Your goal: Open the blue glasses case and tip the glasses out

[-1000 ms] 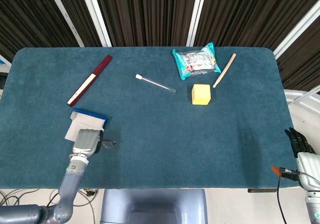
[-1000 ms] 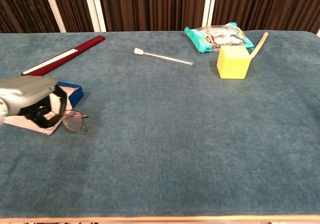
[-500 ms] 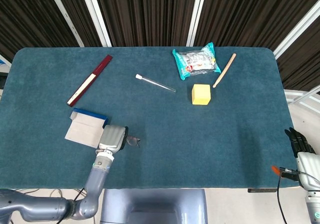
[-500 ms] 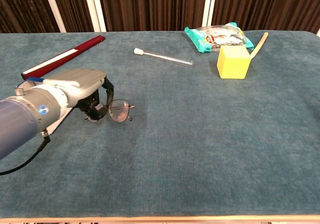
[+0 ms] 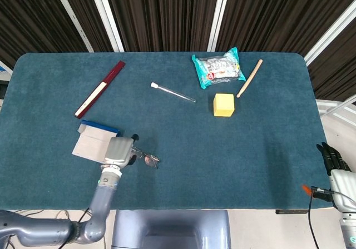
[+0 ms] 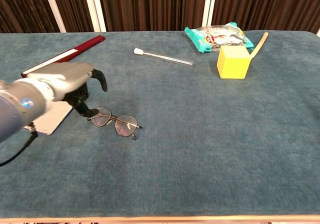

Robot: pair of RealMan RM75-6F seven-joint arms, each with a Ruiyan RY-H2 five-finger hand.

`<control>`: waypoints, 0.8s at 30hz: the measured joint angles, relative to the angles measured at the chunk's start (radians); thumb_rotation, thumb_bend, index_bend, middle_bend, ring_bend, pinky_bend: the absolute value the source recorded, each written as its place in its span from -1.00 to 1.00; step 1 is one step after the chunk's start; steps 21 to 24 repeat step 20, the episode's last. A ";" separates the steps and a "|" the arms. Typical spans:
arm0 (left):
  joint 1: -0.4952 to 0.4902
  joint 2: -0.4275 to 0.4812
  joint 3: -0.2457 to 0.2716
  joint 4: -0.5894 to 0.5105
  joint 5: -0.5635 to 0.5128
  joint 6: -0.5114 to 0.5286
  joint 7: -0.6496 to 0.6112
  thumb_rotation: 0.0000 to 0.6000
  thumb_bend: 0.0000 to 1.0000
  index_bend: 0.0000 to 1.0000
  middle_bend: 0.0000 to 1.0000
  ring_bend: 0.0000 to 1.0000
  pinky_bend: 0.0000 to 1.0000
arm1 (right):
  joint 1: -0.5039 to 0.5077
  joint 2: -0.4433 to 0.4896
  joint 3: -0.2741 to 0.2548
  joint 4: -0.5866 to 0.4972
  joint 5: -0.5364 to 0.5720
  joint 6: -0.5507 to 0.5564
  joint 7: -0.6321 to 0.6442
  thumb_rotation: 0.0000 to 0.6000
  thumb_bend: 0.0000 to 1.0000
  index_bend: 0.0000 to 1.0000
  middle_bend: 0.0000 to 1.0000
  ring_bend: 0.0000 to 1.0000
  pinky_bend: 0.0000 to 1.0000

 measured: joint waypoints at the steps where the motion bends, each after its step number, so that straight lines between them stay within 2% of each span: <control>1: 0.016 0.028 0.011 -0.020 0.026 0.006 -0.026 1.00 -0.44 -0.62 0.36 0.21 0.46 | 0.000 0.000 0.000 0.000 0.000 0.000 -0.001 1.00 -0.64 -1.00 -1.00 -1.00 -0.61; 2: 0.029 0.051 0.021 -0.035 0.047 0.012 -0.046 1.00 -0.44 -0.68 0.18 0.07 0.33 | 0.000 -0.001 0.000 0.000 0.000 -0.001 -0.001 1.00 -0.64 -1.00 -1.00 -1.00 -0.61; 4: 0.063 0.114 0.050 -0.067 0.107 0.024 -0.100 1.00 -0.45 -0.83 -0.33 -0.35 -0.06 | 0.001 -0.001 0.000 0.000 -0.001 0.000 -0.003 1.00 -0.64 -1.00 -1.00 -1.00 -0.61; 7: 0.115 0.212 0.104 -0.099 0.212 0.044 -0.187 1.00 -0.54 -0.95 -0.82 -0.81 -0.49 | 0.001 -0.002 0.000 0.002 -0.002 0.002 -0.007 1.00 -0.64 -1.00 -1.00 -1.00 -0.61; 9: 0.150 0.273 0.141 -0.108 0.284 0.060 -0.244 1.00 -0.67 -0.99 -0.97 -0.96 -0.70 | 0.001 -0.003 0.000 0.003 -0.004 0.003 -0.012 1.00 -0.64 -1.00 -1.00 -1.00 -0.61; 13: 0.249 0.421 0.240 -0.106 0.448 0.119 -0.385 1.00 -0.82 -1.00 -1.00 -1.00 -0.94 | 0.000 -0.006 0.000 0.007 -0.009 0.010 -0.021 1.00 -0.64 -1.00 -1.00 -1.00 -0.61; 16: 0.326 0.495 0.299 -0.086 0.529 0.175 -0.475 1.00 -0.82 -1.00 -1.00 -1.00 -0.97 | -0.001 -0.008 -0.001 0.006 -0.008 0.010 -0.024 1.00 -0.64 -1.00 -1.00 -1.00 -0.61; 20: 0.392 0.525 0.327 -0.028 0.586 0.233 -0.550 1.00 -0.82 -1.00 -1.00 -1.00 -0.97 | -0.002 -0.009 -0.003 0.007 -0.012 0.013 -0.029 1.00 -0.64 -1.00 -1.00 -1.00 -0.61; 24: 0.392 0.525 0.327 -0.028 0.586 0.233 -0.550 1.00 -0.82 -1.00 -1.00 -1.00 -0.97 | -0.002 -0.009 -0.003 0.007 -0.012 0.013 -0.029 1.00 -0.64 -1.00 -1.00 -1.00 -0.61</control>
